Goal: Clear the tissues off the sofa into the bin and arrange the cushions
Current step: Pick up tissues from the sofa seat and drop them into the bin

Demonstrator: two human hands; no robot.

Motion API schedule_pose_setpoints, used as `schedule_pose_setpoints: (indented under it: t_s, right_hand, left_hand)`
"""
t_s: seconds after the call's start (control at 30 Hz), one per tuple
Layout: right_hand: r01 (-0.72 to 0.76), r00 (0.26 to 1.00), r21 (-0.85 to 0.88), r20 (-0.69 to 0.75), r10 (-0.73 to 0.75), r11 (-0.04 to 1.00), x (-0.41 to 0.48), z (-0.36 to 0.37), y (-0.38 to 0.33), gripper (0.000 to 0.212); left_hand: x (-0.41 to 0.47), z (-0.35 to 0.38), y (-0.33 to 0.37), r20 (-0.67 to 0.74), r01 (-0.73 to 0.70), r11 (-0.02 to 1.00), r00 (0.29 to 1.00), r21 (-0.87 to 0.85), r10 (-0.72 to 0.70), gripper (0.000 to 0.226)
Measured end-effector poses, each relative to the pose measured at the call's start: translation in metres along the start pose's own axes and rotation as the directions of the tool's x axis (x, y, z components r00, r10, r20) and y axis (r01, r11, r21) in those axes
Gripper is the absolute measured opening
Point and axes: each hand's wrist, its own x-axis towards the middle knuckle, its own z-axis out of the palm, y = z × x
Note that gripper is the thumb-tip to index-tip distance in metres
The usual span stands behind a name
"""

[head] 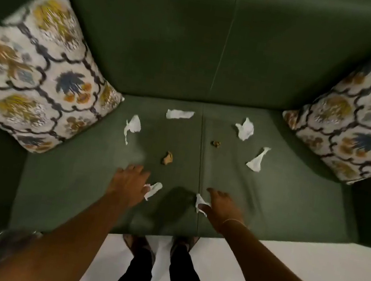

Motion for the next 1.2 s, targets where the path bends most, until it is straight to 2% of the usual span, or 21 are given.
schedule_pose_setpoints:
  t_s: [0.13,0.23,0.37,0.5,0.57,0.63,0.73,0.83,0.9,0.97,1.1,1.13,1.2]
  right_hand:
    - [-0.046,0.998,0.007,-0.037,0.046,0.999,0.04,0.045,0.02,0.053]
    - [-0.016,0.991,-0.02,-0.132,0.013,1.0,0.06,0.074,0.031,0.045]
    - [-0.023,0.953,-0.002,-0.303,0.021,1.0,0.072,0.09,0.037,0.041]
    - [-0.027,0.924,0.079,-0.377,0.055,0.996,0.072,0.1,0.038,0.026]
    - [-0.033,0.927,0.048,-0.373,0.049,0.998,0.07,0.1,0.036,0.015]
    - [-0.037,0.947,0.029,-0.318,0.044,0.999,0.071,0.099,0.032,0.014]
    - [-0.013,0.973,0.034,-0.228,0.02,0.999,0.073,0.092,0.027,0.025]
    - [0.005,0.968,0.109,-0.249,0.022,0.994,0.071,0.075,0.031,0.025]
    - [0.016,0.924,0.202,-0.378,0.063,0.979,0.074,0.052,0.041,0.02]
    - [0.02,0.85,0.282,-0.51,0.132,0.959,0.084,0.021,0.058,0.015]
    - [-0.077,0.722,0.356,-0.624,0.298,0.931,0.123,-0.047,0.101,0.016]
    - [-0.097,0.709,0.359,-0.63,0.318,0.928,0.133,-0.062,0.111,0.016]
    - [-0.152,0.735,0.32,-0.596,0.324,0.935,0.153,-0.082,0.129,0.017]
  left_hand:
    - [0.029,0.056,0.008,-0.028,0.046,0.998,0.998,-0.052,-0.048,0.047]
    - [0.041,0.086,0.008,-0.083,0.049,0.997,0.995,-0.055,-0.053,0.045]
    - [0.051,0.096,0.008,-0.208,0.021,0.999,0.978,-0.05,-0.031,0.032]
    - [0.055,0.095,0.013,-0.214,0.027,0.993,0.975,-0.112,-0.051,0.016]
    - [0.056,0.09,0.017,-0.166,0.071,0.983,0.981,-0.172,-0.1,0.012]
    - [0.059,0.086,0.018,-0.146,0.111,0.975,0.979,-0.19,-0.14,0.011]
    - [0.066,0.072,0.024,-0.206,0.109,0.966,0.966,-0.236,-0.159,0.012]
    - [0.076,0.05,0.03,-0.307,0.064,0.969,0.941,-0.24,-0.139,0.01]
    - [0.087,0.033,0.034,-0.389,0.01,0.969,0.915,-0.247,-0.109,0.011]
    - [0.101,0.018,0.038,-0.438,-0.012,0.966,0.893,-0.257,-0.106,0.012]
    - [0.129,0.008,0.043,-0.359,0.046,0.953,0.92,-0.3,-0.157,0.009]
    - [0.135,0.009,0.045,-0.334,0.062,0.951,0.928,-0.303,-0.167,0.009]
    - [0.142,0.014,0.048,-0.284,0.089,0.947,0.942,-0.307,-0.18,0.01]
